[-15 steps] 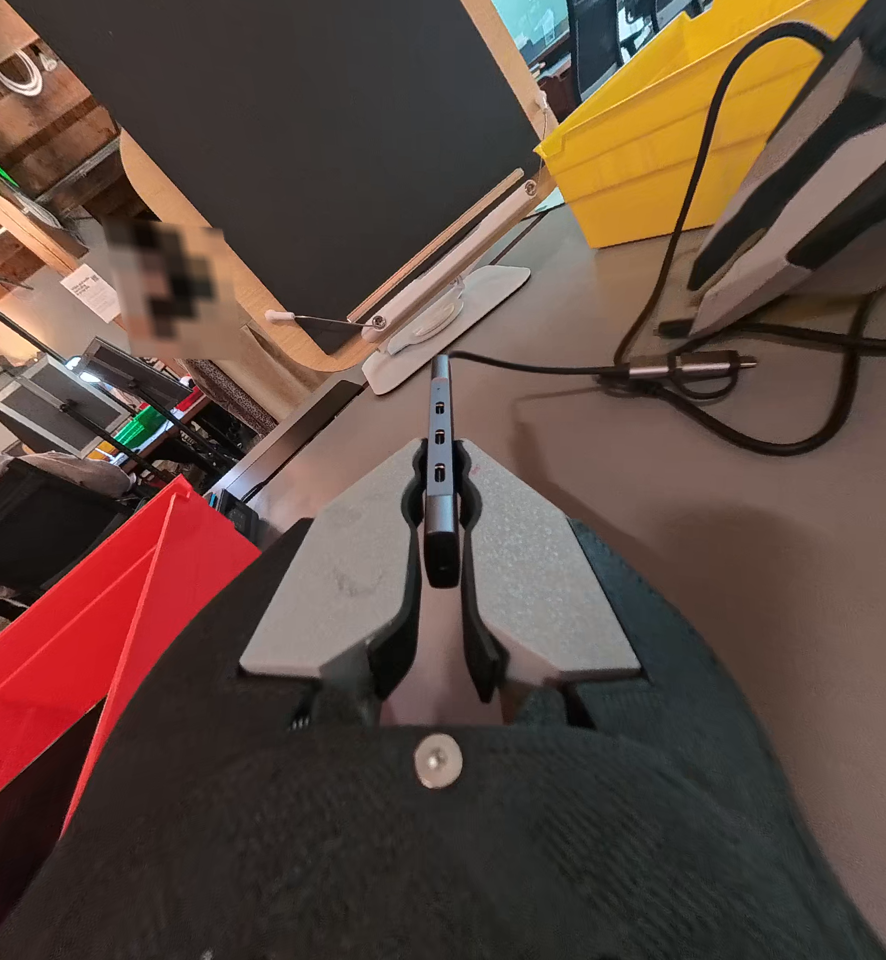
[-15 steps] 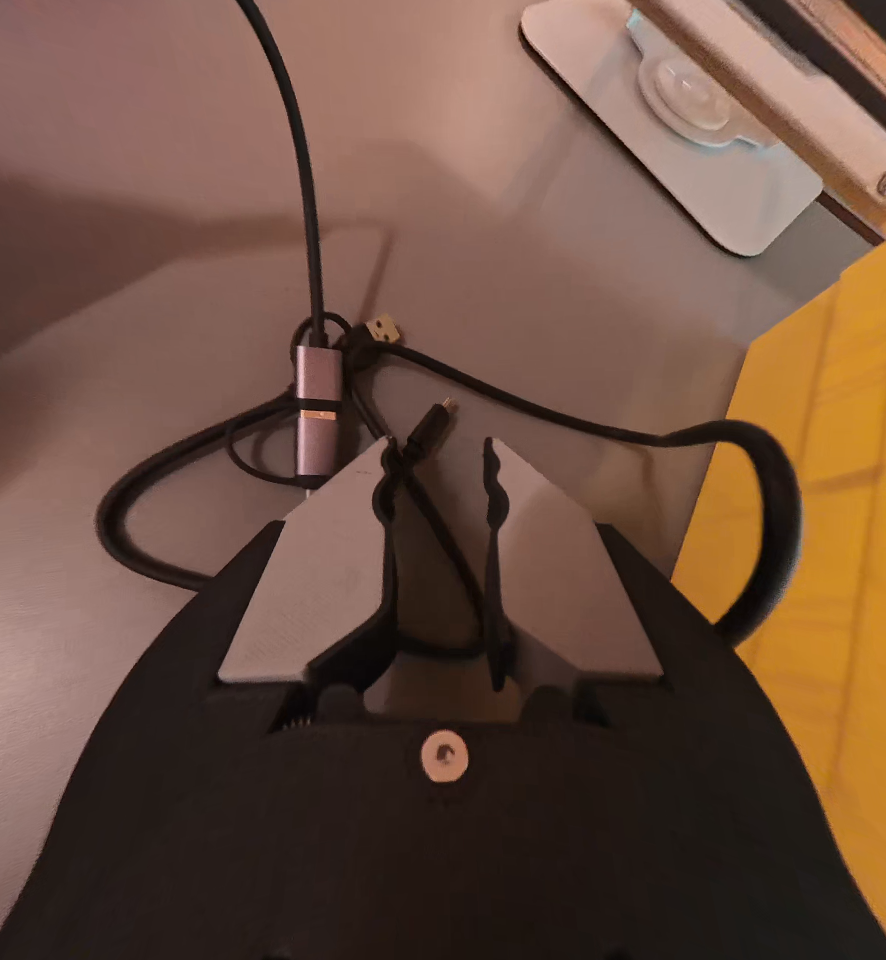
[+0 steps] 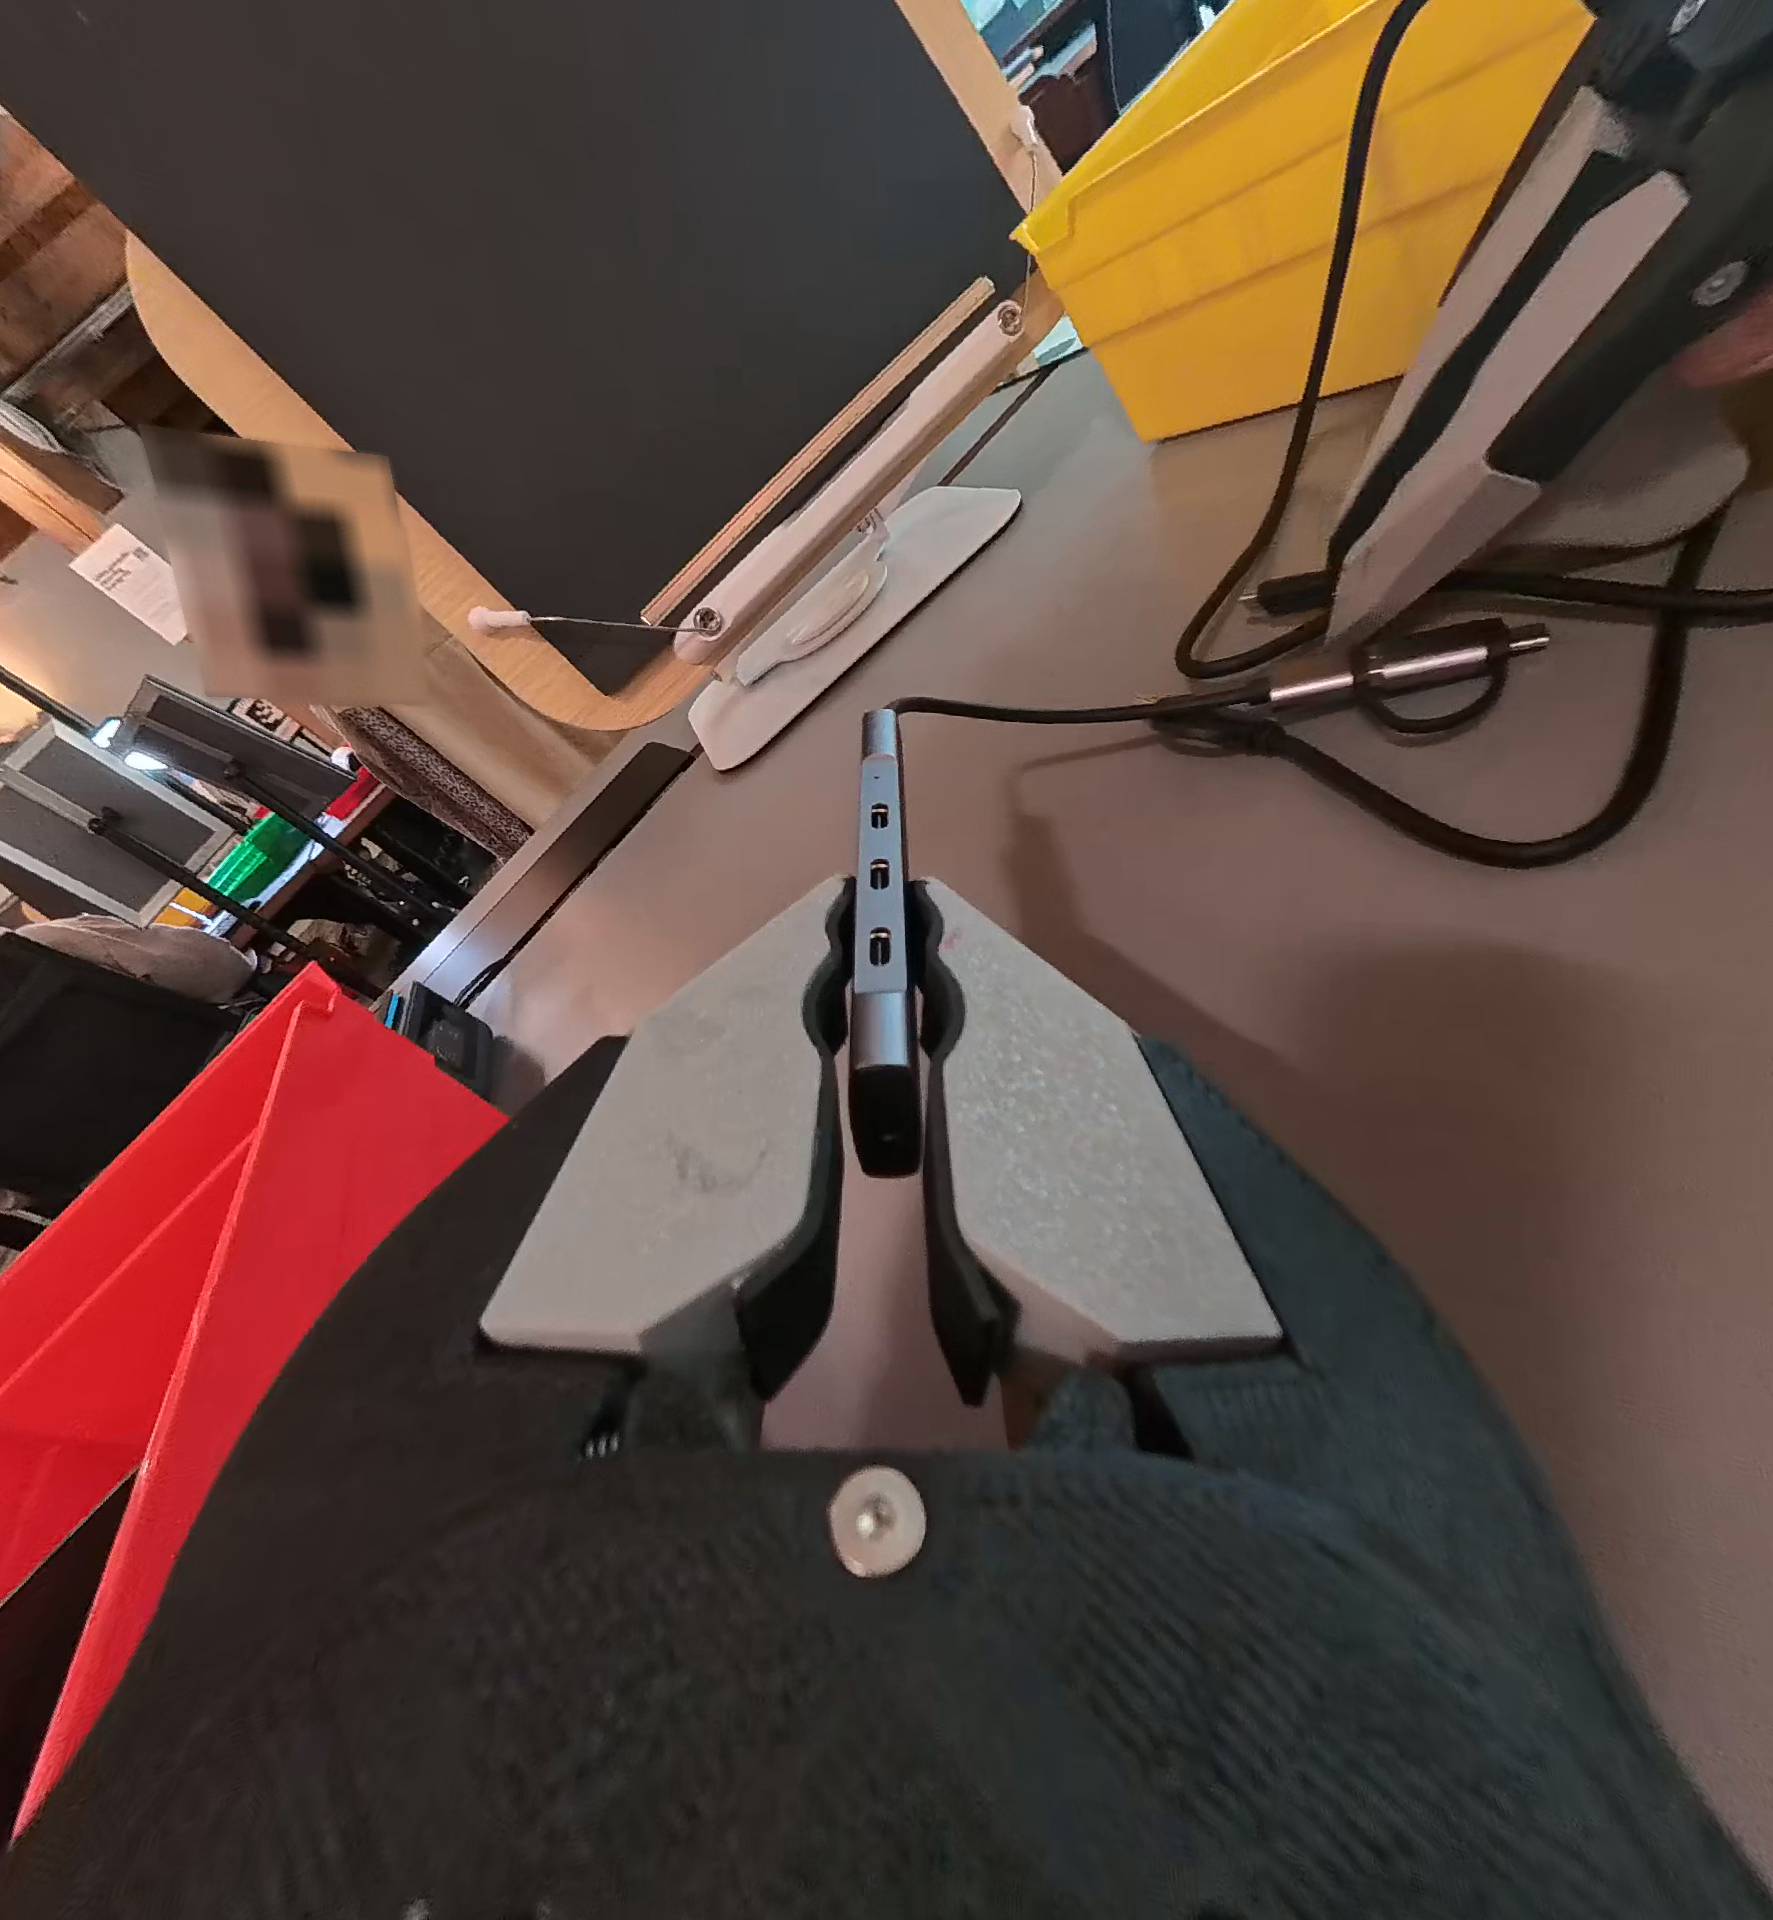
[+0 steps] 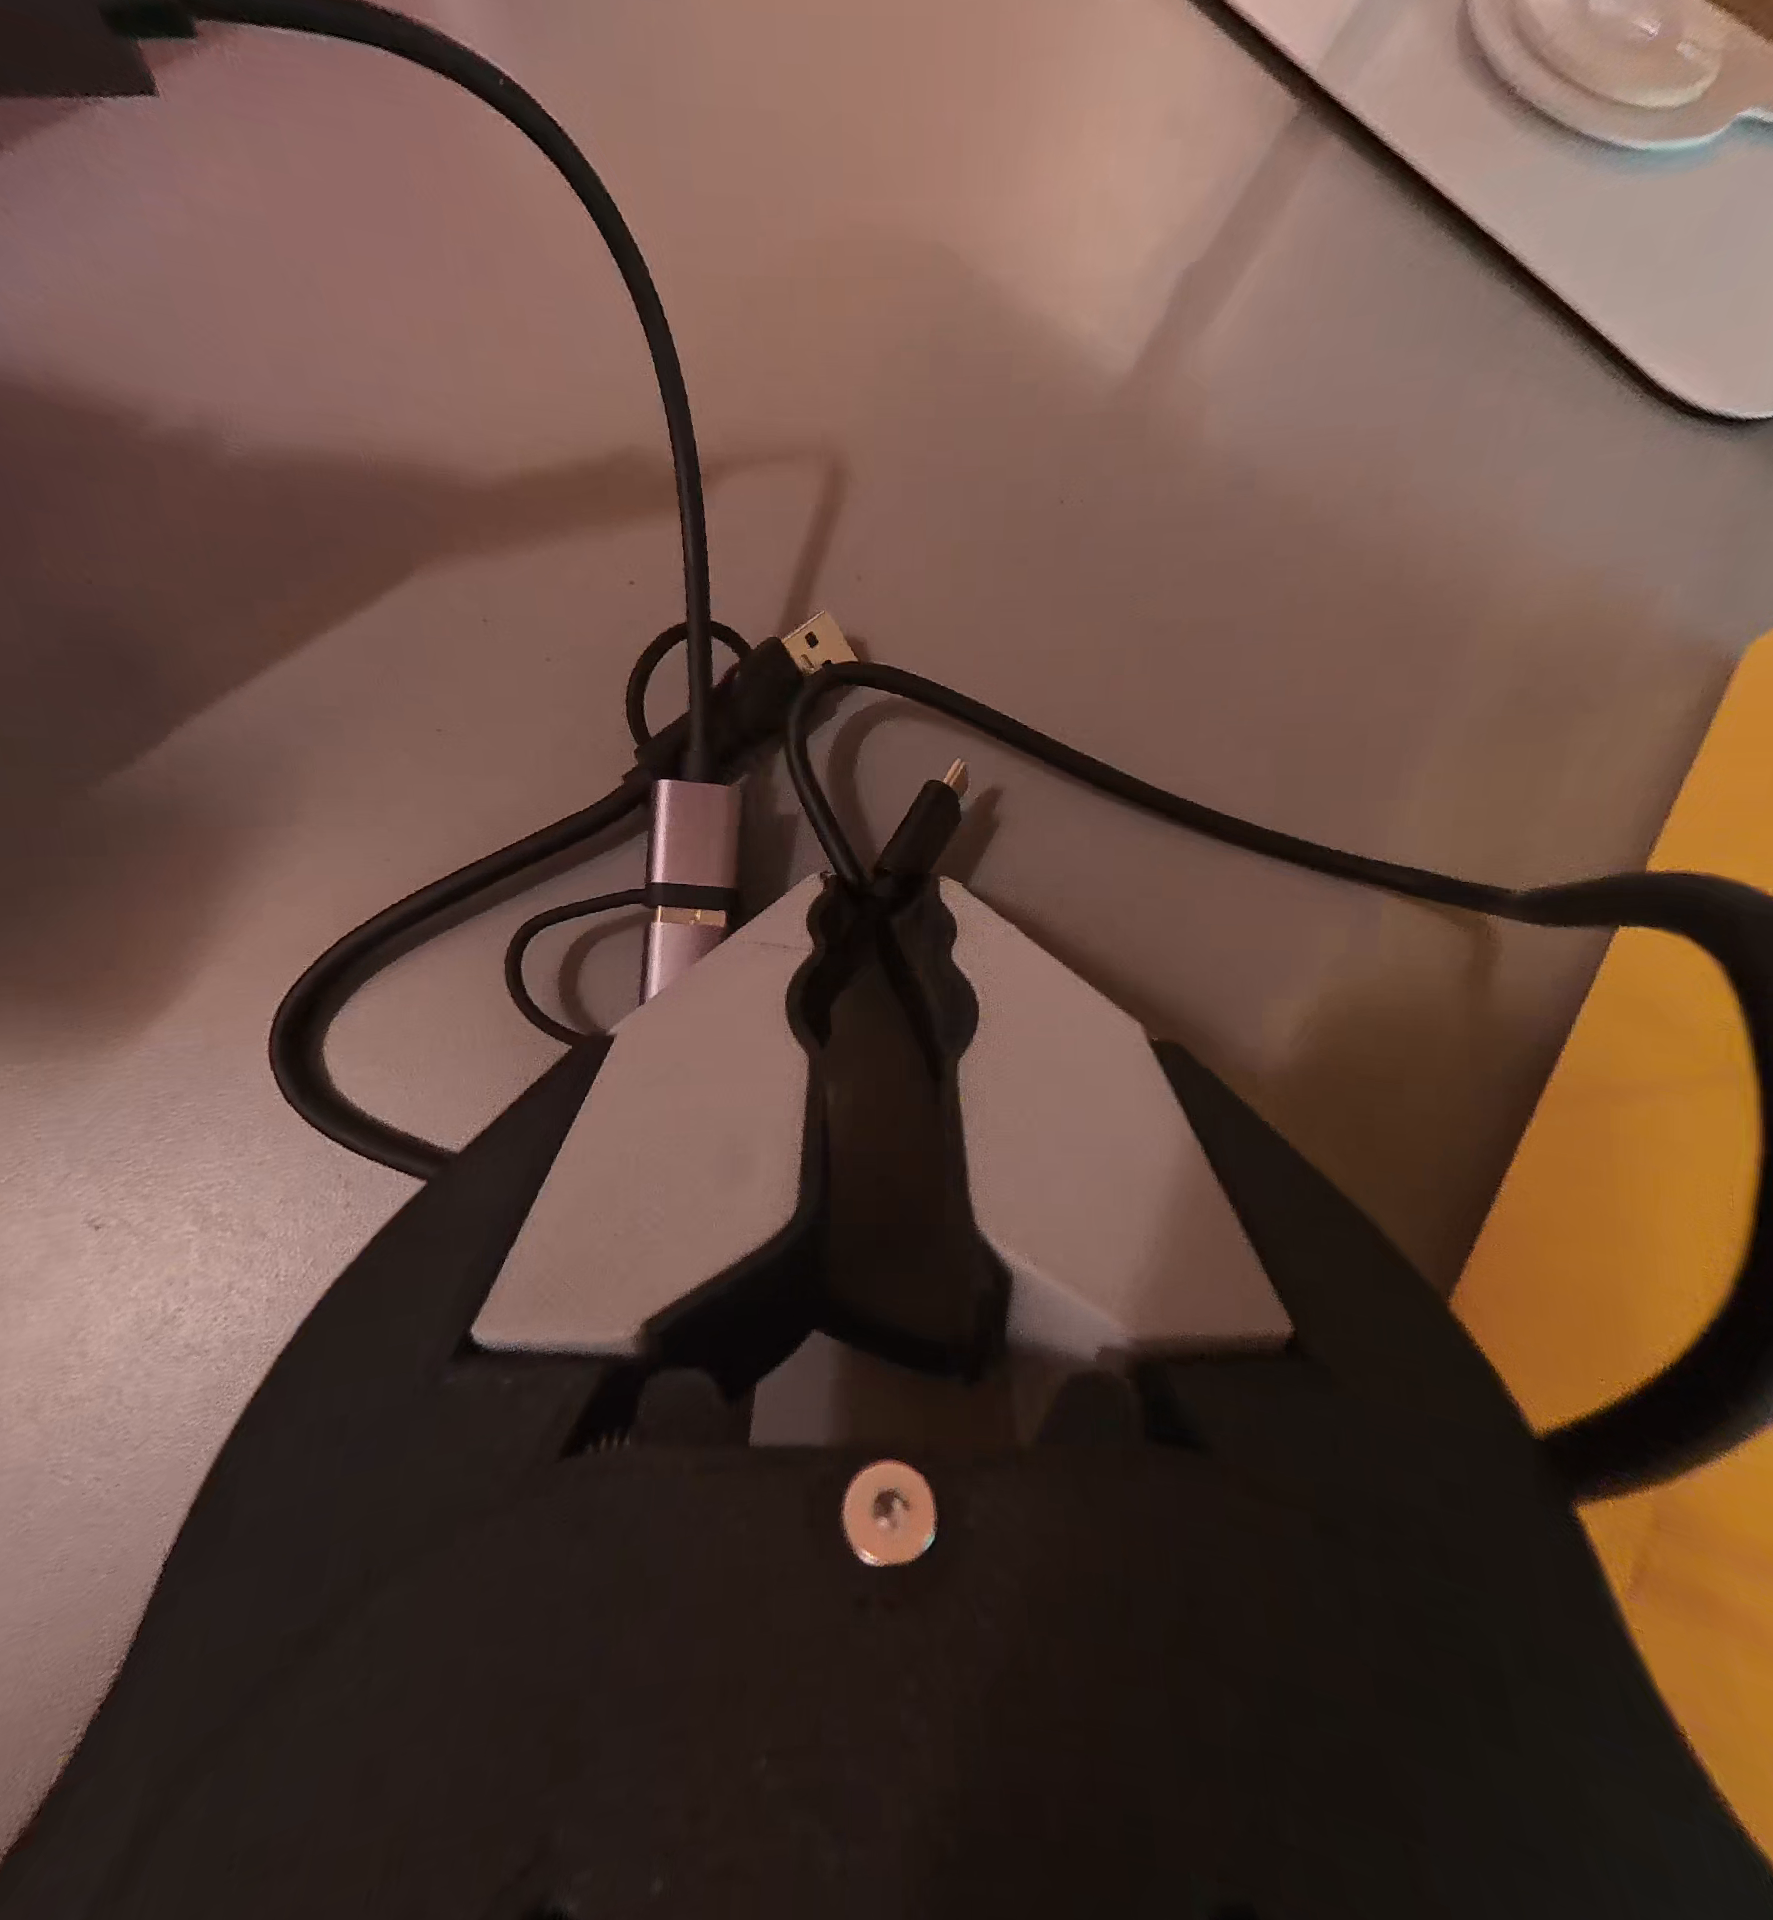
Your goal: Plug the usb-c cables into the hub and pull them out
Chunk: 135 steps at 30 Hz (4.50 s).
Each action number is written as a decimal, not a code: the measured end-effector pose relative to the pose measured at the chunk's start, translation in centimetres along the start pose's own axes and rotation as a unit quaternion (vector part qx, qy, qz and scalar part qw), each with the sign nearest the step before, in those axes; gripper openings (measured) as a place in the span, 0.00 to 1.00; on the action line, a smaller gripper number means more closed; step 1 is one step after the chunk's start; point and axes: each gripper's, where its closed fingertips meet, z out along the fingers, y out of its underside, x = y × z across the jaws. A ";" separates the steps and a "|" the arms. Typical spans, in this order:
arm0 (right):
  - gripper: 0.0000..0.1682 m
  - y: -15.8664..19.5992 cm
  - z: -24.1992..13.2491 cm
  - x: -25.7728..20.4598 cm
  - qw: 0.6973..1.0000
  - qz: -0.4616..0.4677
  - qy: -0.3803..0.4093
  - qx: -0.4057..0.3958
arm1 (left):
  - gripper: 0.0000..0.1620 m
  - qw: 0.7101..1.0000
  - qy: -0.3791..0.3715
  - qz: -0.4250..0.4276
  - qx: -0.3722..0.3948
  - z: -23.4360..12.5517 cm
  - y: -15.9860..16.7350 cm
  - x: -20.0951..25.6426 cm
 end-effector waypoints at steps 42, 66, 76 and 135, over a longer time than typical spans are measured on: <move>0.17 -2.6 -3.3 -9.7 0.890 -0.413 -0.136 0.136 | 0.05 0.994 0.108 0.028 0.003 -0.1 -0.4 3.7; 0.07 -7.1 -5.8 -12.1 0.868 -0.339 -0.295 0.212 | 0.04 0.969 0.189 -0.074 0.143 -3.4 -5.0 4.1; 0.06 -6.8 -6.8 -12.4 0.870 -0.262 -0.372 0.190 | 0.06 0.958 0.189 -0.113 0.183 -3.8 -6.0 3.8; 0.11 -2.7 -5.2 -10.0 0.931 -0.261 -0.180 0.179 | 0.04 0.971 0.185 -0.077 0.128 -2.7 -4.8 4.7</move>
